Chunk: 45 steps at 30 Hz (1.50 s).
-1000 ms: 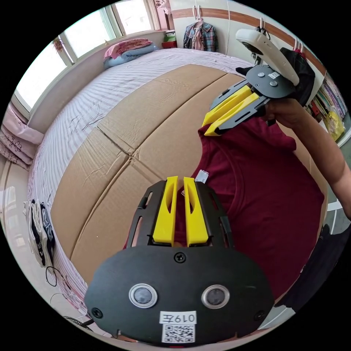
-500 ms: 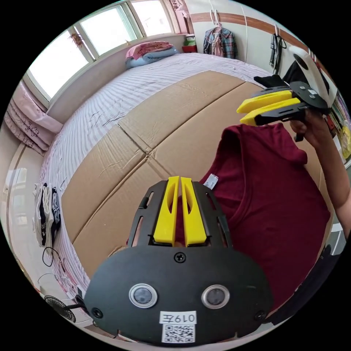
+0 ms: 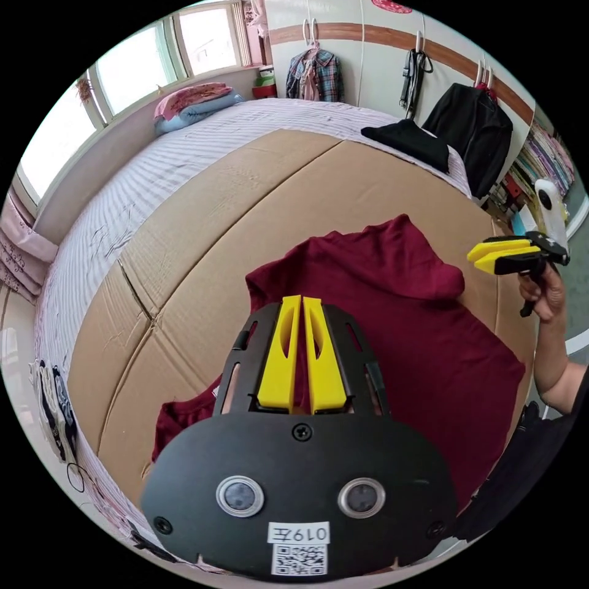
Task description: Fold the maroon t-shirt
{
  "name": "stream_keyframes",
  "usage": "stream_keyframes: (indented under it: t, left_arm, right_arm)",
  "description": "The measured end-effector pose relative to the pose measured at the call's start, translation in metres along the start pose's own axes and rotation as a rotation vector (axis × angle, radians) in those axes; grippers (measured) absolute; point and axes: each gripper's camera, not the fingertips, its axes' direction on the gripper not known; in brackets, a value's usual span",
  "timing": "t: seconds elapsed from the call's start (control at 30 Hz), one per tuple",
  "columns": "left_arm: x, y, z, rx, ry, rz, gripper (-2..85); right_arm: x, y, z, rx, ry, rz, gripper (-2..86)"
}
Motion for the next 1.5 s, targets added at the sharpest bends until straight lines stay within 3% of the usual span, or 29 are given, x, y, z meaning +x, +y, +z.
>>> stream_keyframes:
  t: [0.17, 0.33, 0.47, 0.6, 0.77, 0.87, 1.2, 1.5]
  left_arm:
    - [0.027, -0.058, -0.022, 0.079, 0.164, 0.065, 1.3]
    - [0.061, -0.148, -0.01, -0.056, 0.321, 0.076, 1.7]
    - [0.096, -0.228, 0.01, -0.165, 0.284, 0.07, 2.7]
    - [0.137, -0.289, 0.028, -0.203, 0.168, 0.291, 3.2]
    - [0.154, -0.326, 0.036, -0.224, 0.11, 0.581, 3.1]
    - [0.149, -0.348, 0.039, -0.263, 0.198, 0.662, 4.6]
    - [0.136, -0.412, 0.071, -0.36, 0.305, 0.76, 6.1]
    - [0.116, -0.424, 0.083, -0.369, 0.445, 0.792, 1.9]
  right_arm:
    - [0.009, 0.032, -0.011, 0.025, -0.075, 0.039, 8.2]
    - [0.018, 0.04, -0.013, 0.029, 0.005, 0.046, 8.9]
    - [0.024, 0.048, -0.019, 0.034, 0.066, 0.022, 8.4]
    - [0.03, 0.057, -0.027, 0.043, 0.056, 0.003, 8.1]
    - [0.048, 0.07, -0.043, 0.08, -0.004, 0.003, 7.9]
    - [0.06, 0.075, -0.05, 0.097, -0.056, 0.013, 7.9]
    - [0.08, 0.086, -0.063, 0.133, -0.09, 0.019, 8.2]
    - [0.083, 0.076, -0.05, 0.074, 0.024, 0.057, 8.4]
